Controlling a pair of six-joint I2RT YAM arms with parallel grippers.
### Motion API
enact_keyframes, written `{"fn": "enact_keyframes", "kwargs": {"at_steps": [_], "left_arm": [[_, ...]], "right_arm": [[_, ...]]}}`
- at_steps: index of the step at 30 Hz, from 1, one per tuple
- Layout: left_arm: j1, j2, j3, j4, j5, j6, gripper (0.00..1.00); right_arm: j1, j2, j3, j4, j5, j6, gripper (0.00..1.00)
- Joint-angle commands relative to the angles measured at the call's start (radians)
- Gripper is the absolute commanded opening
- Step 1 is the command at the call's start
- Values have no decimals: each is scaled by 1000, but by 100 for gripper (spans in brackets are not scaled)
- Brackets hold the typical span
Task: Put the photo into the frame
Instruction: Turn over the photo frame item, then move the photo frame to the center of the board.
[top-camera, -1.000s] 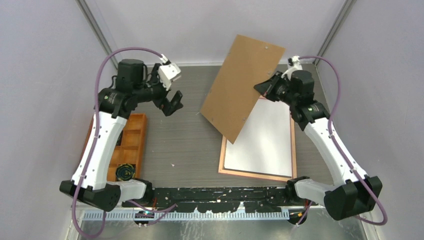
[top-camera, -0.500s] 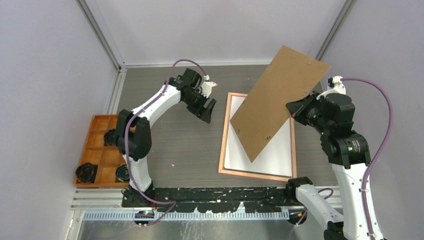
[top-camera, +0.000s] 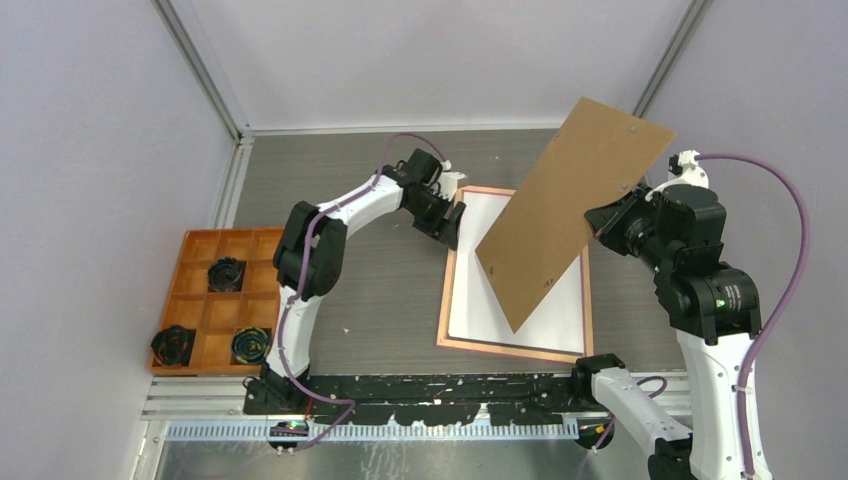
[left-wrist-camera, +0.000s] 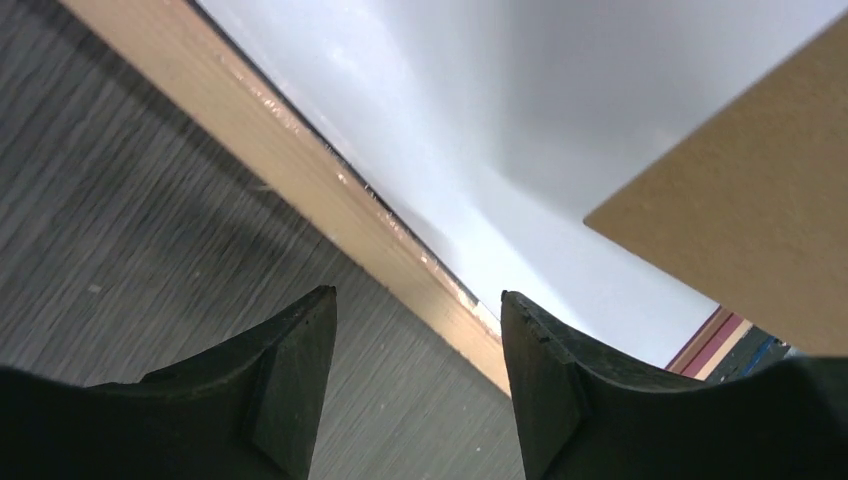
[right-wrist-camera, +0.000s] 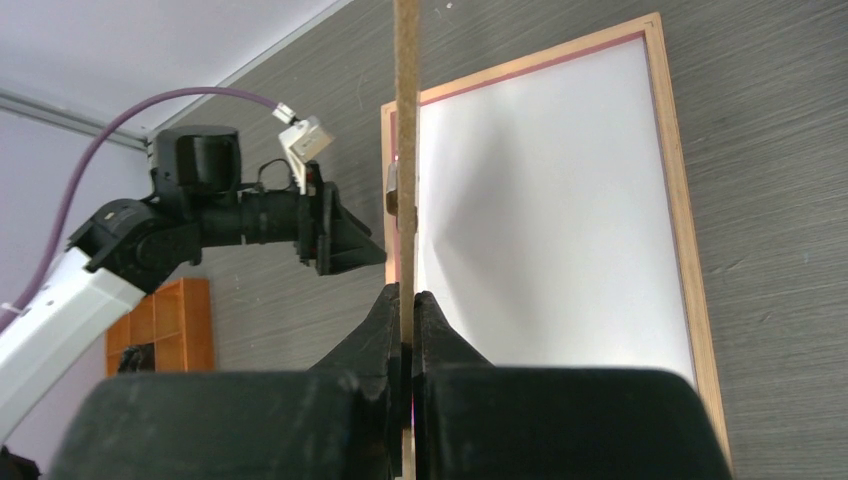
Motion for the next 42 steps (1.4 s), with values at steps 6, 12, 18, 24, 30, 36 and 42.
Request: {"fn": "enact_keyframes", "kwargs": {"at_steps": [6, 12, 18, 24, 30, 36, 42], "left_arm": [[-13, 67, 63, 44, -28, -10, 51], [-13, 73, 73, 32, -58, -3, 35], [-14, 60, 46, 45, -131, -7, 26], [3, -15, -47, 95, -251, -1, 16], [68, -110, -148, 126, -293, 2, 9], [139, -179, -246, 138, -317, -17, 1], [217, -300, -405, 193, -368, -61, 1]], "right_arm": [[-4, -21, 73, 65, -19, 27, 1], [-4, -20, 63, 79, -52, 37, 1], [-4, -20, 37, 101, -76, 46, 1], [-4, -6, -4, 135, -114, 54, 1], [-4, -3, -67, 193, -163, 79, 1], [-5, 19, -130, 295, -289, 108, 1], [-8, 80, -205, 447, -473, 169, 0]]}}
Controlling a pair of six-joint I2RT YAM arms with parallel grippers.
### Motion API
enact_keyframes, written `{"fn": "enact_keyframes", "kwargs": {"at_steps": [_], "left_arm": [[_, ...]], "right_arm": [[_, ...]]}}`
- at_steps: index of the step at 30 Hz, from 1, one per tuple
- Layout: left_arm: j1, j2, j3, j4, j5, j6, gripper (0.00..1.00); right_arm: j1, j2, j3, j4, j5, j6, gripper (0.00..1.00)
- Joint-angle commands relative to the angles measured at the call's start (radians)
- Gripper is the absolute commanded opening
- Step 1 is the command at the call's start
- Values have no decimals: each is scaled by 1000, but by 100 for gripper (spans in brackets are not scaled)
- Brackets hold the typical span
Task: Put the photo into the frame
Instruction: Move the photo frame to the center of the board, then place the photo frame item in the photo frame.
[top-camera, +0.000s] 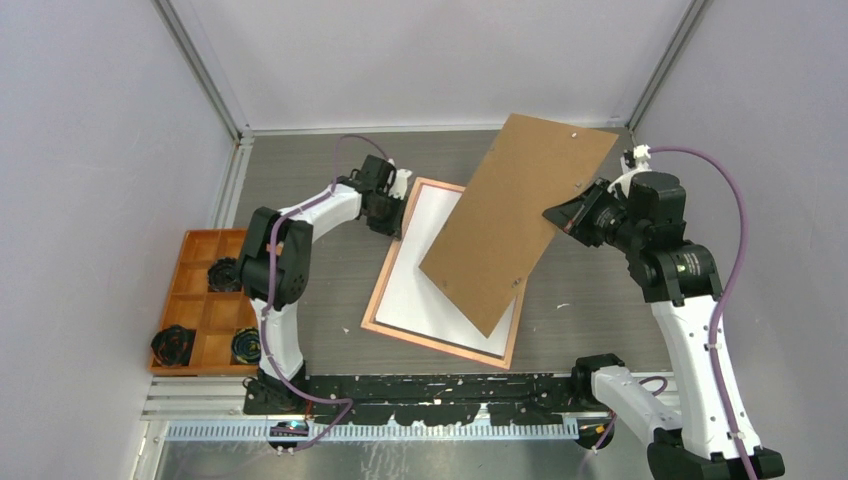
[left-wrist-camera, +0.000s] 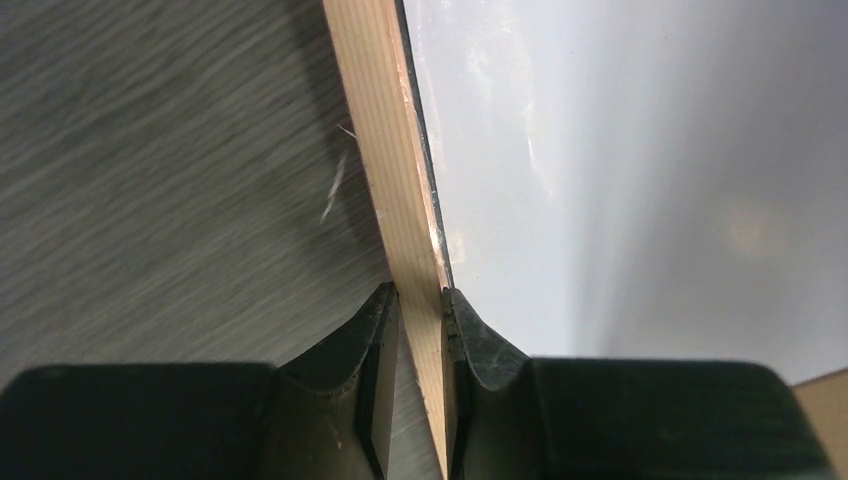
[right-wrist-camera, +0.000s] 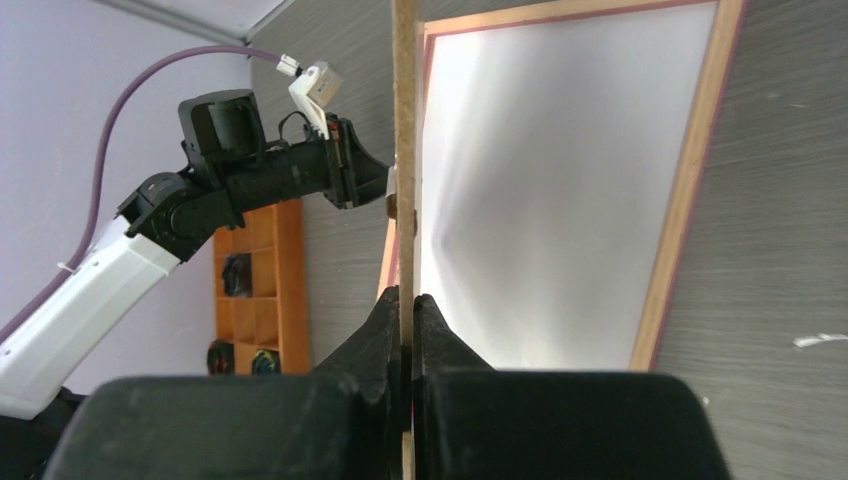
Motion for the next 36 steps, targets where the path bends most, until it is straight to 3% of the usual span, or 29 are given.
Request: {"fn": "enact_keyframes", "kwargs": {"at_steps": [1, 9, 13, 21, 29, 36], "left_arm": [[58, -120, -104, 47, -83, -37, 0], [140, -238, -259, 48, -65, -145, 0], [171, -271, -317, 37, -26, -171, 0], [245, -358, -316, 14, 68, -158, 5], [324, -384, -220, -37, 137, -122, 20], [347, -377, -214, -47, 104, -50, 22]], "right_arm": [[-5, 33, -47, 304, -227, 95, 1], [-15, 197, -164, 656, -566, 260, 1], [-15, 264, -163, 651, -683, 187, 1], [-16, 356, -200, 536, -786, -36, 1], [-17, 488, -276, 744, -839, 59, 1], [-16, 593, -263, 762, -879, 28, 1]]}}
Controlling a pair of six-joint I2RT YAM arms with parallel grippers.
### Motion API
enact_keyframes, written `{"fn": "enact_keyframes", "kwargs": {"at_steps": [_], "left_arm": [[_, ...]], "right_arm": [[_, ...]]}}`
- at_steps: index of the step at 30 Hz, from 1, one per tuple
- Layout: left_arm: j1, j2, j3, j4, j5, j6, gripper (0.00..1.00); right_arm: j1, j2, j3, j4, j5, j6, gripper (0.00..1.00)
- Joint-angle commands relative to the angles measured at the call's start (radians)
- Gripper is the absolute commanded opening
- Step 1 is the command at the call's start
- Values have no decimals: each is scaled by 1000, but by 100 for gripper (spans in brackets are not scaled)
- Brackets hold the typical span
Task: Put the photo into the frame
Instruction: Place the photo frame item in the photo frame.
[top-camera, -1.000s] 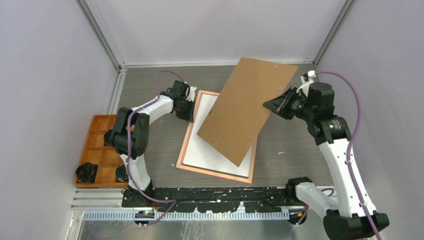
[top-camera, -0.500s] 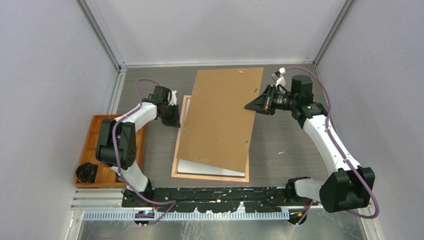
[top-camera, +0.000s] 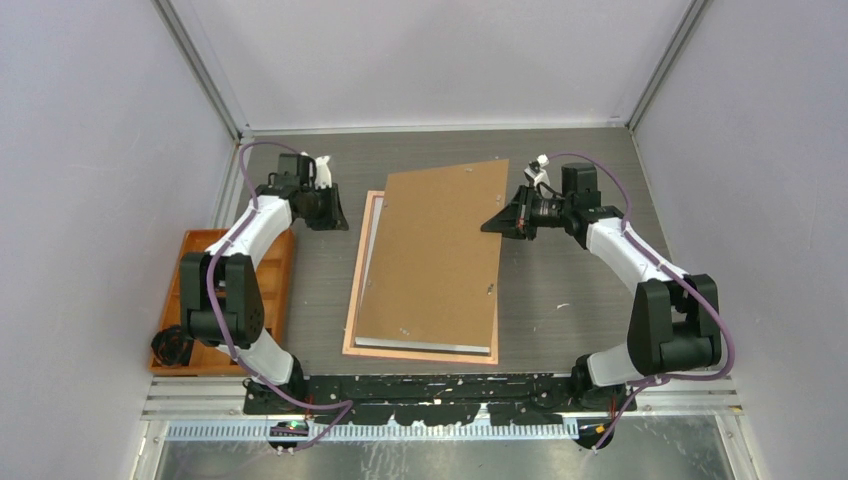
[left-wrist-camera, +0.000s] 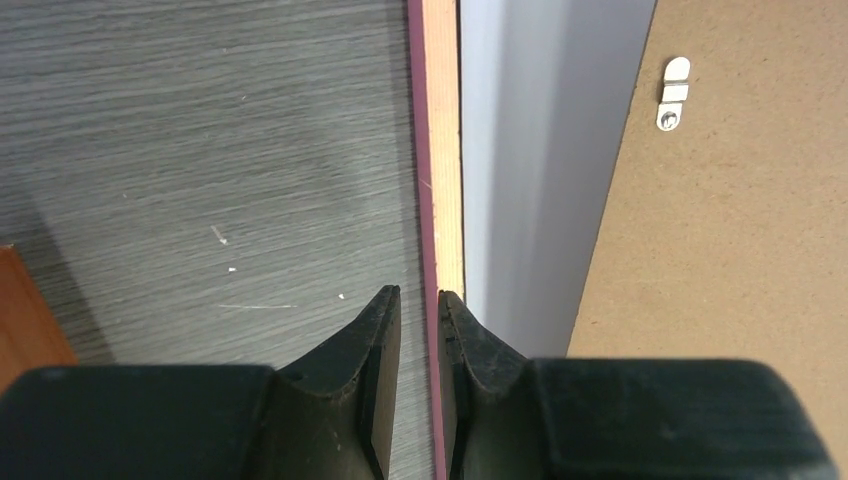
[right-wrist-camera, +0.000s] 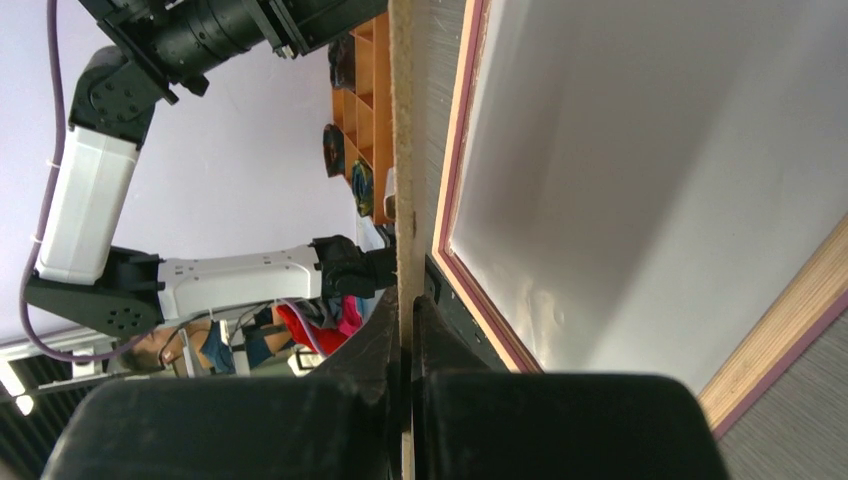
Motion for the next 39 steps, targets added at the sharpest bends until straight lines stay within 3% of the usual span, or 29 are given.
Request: {"fn": "enact_keyframes", "kwargs": {"at_steps": [1, 15, 21, 39], "left_arm": [[9, -11, 22, -23, 0, 65, 22], [9, 72, -38, 13, 25, 108, 22], [8, 129, -27, -2, 38, 107, 15], [-9, 230, -7, -8, 46, 115, 13]], "right_arm": [[-4, 35, 42, 105, -118, 7, 1], [0, 219, 105, 55, -130, -58, 1], [13, 255, 111, 70, -130, -58, 1], [37, 316, 113, 71, -120, -51, 1]]}}
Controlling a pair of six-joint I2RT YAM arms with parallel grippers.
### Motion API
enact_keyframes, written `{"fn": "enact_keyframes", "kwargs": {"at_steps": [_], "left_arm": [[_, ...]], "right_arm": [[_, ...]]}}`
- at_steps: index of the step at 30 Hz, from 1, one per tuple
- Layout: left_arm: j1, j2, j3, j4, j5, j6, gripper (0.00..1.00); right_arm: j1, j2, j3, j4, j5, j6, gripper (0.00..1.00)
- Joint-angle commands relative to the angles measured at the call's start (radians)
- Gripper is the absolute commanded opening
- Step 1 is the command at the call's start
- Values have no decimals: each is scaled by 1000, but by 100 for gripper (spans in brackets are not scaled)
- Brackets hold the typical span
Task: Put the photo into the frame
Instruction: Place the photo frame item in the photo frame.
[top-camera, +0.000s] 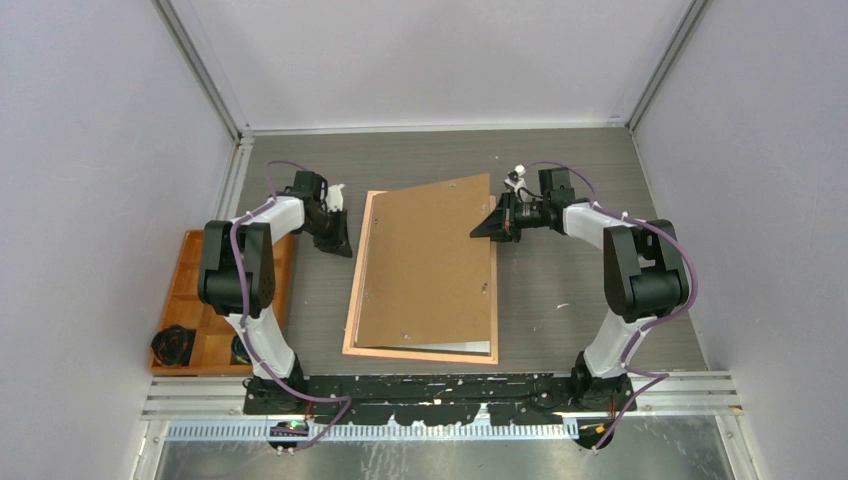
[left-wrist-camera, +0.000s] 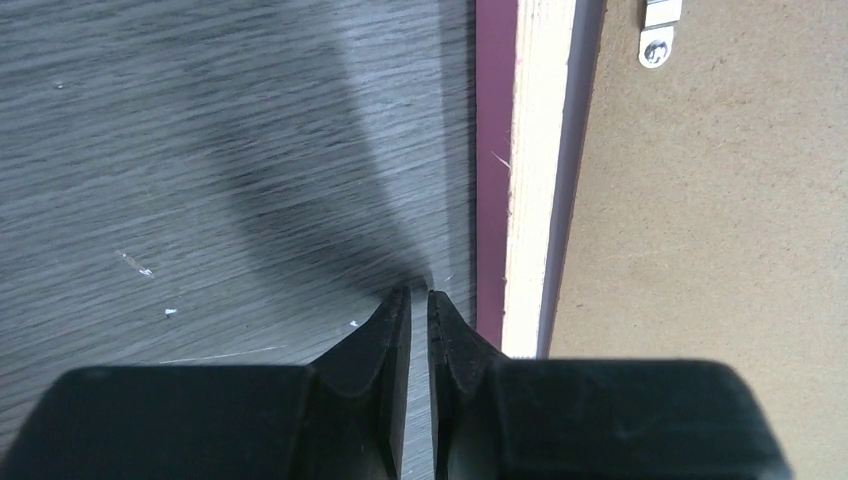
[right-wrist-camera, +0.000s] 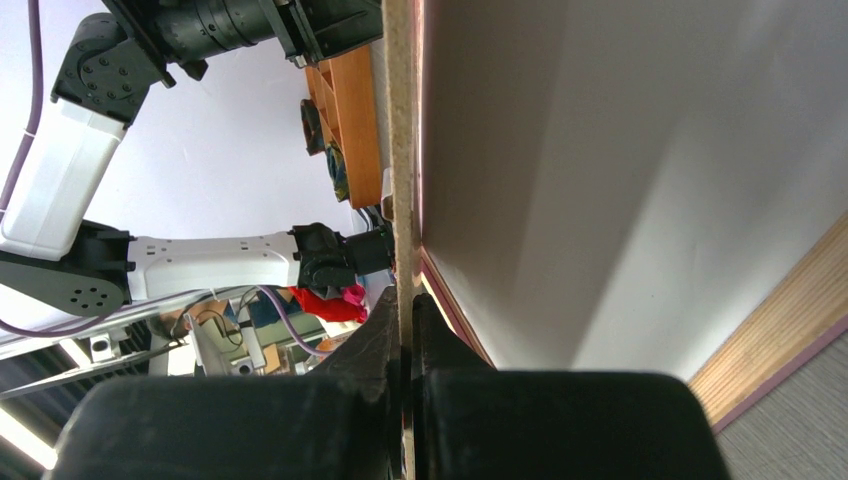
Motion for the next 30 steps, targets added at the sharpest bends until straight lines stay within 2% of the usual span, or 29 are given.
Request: {"fn": "enact_keyframes", "kwargs": {"at_steps": [1, 9, 22, 30], "left_arm": [[-6, 19, 22, 7, 1, 20, 13], [-15, 6, 20, 16, -49, 9, 12], [-32, -11, 9, 15, -40, 9, 11], [-45, 2, 3, 14, -3, 17, 8]], "right_arm": [[7, -4, 30, 14, -58, 18, 1], [13, -43, 0, 14, -53, 39, 1], [42, -52, -9, -8, -34, 43, 1], [64, 19, 5, 117, -7, 138, 1]]}}
